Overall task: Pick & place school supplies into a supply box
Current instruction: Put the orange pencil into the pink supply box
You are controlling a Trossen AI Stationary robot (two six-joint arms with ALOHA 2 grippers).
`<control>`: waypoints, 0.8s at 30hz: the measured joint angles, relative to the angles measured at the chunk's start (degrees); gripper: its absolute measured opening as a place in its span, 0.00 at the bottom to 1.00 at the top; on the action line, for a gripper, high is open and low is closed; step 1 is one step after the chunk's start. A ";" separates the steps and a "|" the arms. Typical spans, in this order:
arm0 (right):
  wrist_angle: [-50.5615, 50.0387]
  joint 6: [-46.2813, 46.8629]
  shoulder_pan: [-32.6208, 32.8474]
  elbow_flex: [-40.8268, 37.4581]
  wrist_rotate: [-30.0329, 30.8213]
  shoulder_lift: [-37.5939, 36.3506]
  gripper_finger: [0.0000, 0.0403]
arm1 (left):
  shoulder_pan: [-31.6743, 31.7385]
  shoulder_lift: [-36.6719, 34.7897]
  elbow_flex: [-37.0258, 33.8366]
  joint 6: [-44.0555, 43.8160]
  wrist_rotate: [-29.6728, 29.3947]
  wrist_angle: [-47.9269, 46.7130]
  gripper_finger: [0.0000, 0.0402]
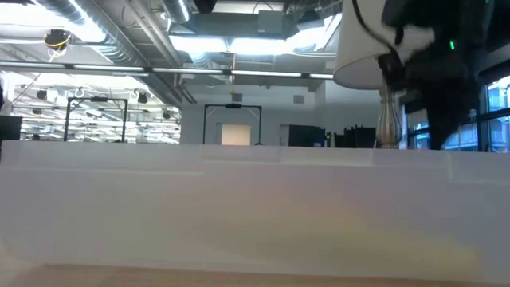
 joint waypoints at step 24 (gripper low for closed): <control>33.53 -1.56 21.33 10.86 -14.41 14.54 0.04 | -0.50 -3.63 0.02 -14.09 3.06 0.59 0.34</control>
